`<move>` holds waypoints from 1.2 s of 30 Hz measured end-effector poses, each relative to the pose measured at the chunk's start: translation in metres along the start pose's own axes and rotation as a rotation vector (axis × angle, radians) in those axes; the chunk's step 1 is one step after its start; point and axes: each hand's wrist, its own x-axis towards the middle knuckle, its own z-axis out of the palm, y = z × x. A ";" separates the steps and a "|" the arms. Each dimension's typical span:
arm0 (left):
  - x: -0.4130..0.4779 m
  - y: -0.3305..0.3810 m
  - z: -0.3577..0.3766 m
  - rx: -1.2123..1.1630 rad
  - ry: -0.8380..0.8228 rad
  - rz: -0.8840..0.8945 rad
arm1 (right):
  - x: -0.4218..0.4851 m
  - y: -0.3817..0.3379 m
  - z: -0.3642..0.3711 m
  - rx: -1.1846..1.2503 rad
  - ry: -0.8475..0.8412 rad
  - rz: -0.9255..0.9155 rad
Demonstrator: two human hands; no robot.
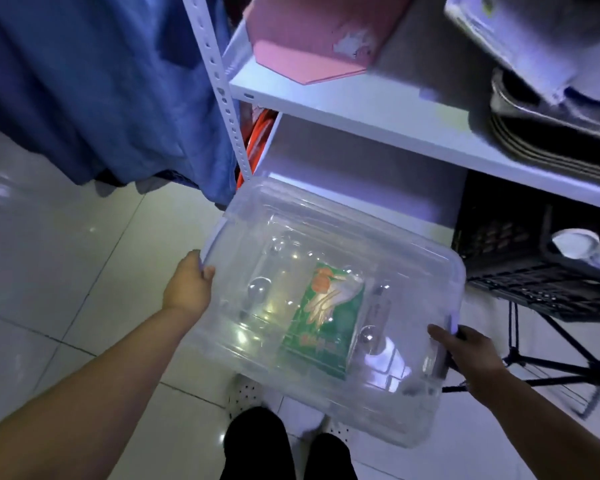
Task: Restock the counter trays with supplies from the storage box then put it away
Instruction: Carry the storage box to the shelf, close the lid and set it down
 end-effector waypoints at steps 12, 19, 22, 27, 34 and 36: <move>0.088 0.131 -0.024 0.063 -0.022 0.283 | -0.022 -0.017 0.007 0.441 0.186 0.158; 0.133 0.158 -0.009 0.069 -0.203 0.404 | -0.022 -0.028 0.028 0.500 0.307 0.241; 0.132 0.158 -0.004 0.095 -0.235 0.515 | -0.026 -0.027 0.034 0.516 0.380 0.282; 0.112 0.143 -0.001 0.087 -0.024 0.472 | -0.029 -0.037 0.048 0.619 0.429 0.333; 0.036 0.132 0.026 -0.406 -0.565 -0.158 | -0.026 -0.069 0.071 0.553 0.385 0.395; 0.032 0.132 0.031 -0.464 -0.612 -0.187 | -0.023 -0.081 0.079 0.546 0.384 0.400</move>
